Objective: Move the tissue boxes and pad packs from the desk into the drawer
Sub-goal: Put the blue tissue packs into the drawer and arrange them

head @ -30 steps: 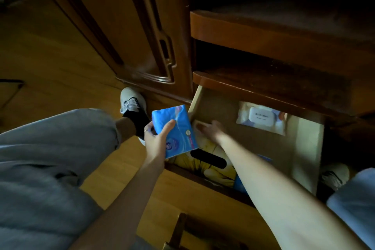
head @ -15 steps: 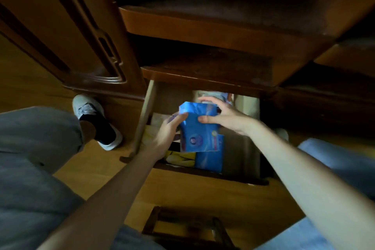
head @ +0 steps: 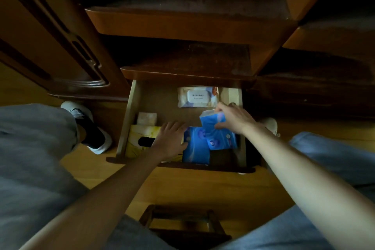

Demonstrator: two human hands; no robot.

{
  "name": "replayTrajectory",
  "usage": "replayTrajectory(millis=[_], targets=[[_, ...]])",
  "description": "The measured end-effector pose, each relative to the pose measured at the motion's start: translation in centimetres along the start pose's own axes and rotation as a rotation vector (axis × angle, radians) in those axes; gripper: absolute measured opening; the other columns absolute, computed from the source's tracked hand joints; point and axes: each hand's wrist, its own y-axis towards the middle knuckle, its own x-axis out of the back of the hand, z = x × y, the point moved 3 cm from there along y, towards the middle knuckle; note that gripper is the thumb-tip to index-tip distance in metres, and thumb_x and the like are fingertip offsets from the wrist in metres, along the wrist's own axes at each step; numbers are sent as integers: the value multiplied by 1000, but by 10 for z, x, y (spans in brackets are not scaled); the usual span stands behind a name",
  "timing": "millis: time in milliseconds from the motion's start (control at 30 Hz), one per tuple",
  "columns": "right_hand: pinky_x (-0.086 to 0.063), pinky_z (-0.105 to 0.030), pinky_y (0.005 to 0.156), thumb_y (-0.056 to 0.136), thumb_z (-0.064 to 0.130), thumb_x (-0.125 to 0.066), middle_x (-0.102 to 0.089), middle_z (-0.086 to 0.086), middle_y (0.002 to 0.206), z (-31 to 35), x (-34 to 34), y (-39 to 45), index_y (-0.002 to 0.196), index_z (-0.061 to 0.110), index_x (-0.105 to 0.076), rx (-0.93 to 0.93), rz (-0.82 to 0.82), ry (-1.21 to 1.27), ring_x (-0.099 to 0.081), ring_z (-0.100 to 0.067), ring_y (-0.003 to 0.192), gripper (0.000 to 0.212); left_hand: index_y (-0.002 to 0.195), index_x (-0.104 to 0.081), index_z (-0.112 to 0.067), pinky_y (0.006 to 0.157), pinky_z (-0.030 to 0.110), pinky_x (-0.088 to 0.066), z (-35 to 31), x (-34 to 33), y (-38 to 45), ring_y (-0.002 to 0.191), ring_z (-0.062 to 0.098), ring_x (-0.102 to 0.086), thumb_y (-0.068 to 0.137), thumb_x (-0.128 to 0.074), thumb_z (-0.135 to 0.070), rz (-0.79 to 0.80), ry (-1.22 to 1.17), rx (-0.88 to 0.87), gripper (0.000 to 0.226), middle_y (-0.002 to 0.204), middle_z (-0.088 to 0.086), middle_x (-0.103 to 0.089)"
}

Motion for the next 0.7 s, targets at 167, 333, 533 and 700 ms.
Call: replayTrajectory(millis=[167,333,533,700], targets=[[-30,-46,111,82,60,-71,-59,-4,137,-13,-7,12,137,30,-48,-12,124,-457,-48,-27,133,67,155,-31,-19,120,45,-14,-6,-8,17,148,28,-23,93,-57,-40,79,92,-59,71,158,6,-35],[2,-61,121,91,52,-58,-67,-3,129,-18,-37,0,140,25,-51,126,131,-632,-53,-26,132,57,160,-18,-16,120,52,-13,-5,-27,30,150,31,-23,91,-60,-50,206,164,-57,88,166,8,-24],[-45,-42,99,92,43,-56,-58,-10,138,-8,-45,10,141,18,-46,52,261,-257,-56,-30,122,56,161,-12,-20,121,47,-14,10,-35,29,145,29,-29,86,-56,-64,156,156,-51,97,162,5,-27],[-43,-49,105,95,43,-50,-52,-14,145,-1,-65,17,147,12,-42,-30,249,-302,-51,-33,129,61,162,0,-18,121,47,-11,13,-40,27,147,29,-24,85,-53,-71,152,166,-48,107,165,4,-20]])
